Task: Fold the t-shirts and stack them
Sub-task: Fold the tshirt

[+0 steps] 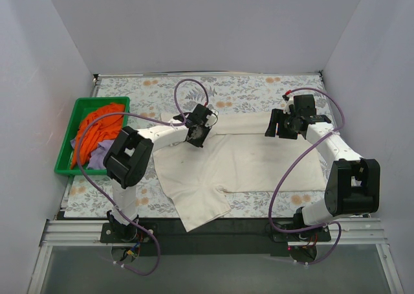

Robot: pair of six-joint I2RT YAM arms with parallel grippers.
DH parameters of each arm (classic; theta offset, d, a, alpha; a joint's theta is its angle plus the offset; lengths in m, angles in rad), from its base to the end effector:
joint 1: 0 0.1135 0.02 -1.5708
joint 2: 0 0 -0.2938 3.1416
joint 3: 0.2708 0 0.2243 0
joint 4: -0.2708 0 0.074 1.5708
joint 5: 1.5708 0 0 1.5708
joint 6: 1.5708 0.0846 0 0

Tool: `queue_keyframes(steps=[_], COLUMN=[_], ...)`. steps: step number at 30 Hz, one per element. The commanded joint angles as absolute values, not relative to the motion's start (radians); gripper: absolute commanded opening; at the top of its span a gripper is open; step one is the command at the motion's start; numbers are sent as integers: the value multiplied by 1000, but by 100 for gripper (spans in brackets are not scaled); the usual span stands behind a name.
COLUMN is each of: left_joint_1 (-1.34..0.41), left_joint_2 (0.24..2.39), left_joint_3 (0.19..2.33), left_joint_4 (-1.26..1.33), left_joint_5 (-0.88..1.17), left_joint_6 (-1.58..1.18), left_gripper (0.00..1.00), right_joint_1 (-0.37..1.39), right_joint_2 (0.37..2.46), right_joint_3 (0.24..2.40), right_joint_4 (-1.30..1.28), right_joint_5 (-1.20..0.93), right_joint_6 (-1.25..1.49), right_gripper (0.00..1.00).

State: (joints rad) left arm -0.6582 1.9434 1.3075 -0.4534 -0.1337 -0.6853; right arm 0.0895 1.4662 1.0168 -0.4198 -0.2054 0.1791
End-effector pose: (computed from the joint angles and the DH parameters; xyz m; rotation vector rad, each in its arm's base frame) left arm 0.3309 -0.2416 0.1672 -0.0801 2.6698 -0.2681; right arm 0.3085 0.0450 0.2461 0.0174 2.4499 0.3700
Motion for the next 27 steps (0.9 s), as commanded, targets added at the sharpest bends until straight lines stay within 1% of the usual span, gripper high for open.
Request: queue_keyframes(steps=[1,4,12,18,20,21,23,26,27], left_joint_1=[-669,-684,-704,-707,-710,-709,-709,-706,-703], left_joint_2=[1892,1876,1914,1953,1968,1982,1993,1987,1979], left_joint_3=[1371,1425,1540,1604,1621,1624,1626,1617,1606], left_joint_4=[-511,-572,-796,-805,-801,-802,-817,-828,-825], left_joint_5=[-123,-98,87,239,279,285,264,180,155], left_joint_6=[-702,-738,-870,-1011,-1040,-1058,-1077,-1097,-1103], left_gripper=[0,0,0,5,12,18,37,47,49], right_joint_1=[89,89,89,89,91,91,89,89,90], right_joint_2=[1448,1445,1422,1422,1427,1425,1428,1430,1430], right_joint_3=[1029,1034,1028,1026,1026,1026,1025,1023,1023], right_joint_4=[-425,-425,-436,-436,-436,-436,-436,-437,-437], right_joint_5=[-215,-215,-210,-222,-227,-229,-230,-232,-232], right_joint_6=[167,167,161,161,161,161,161,160,160], right_gripper=[59,59,59,59,59,58,59,59,59])
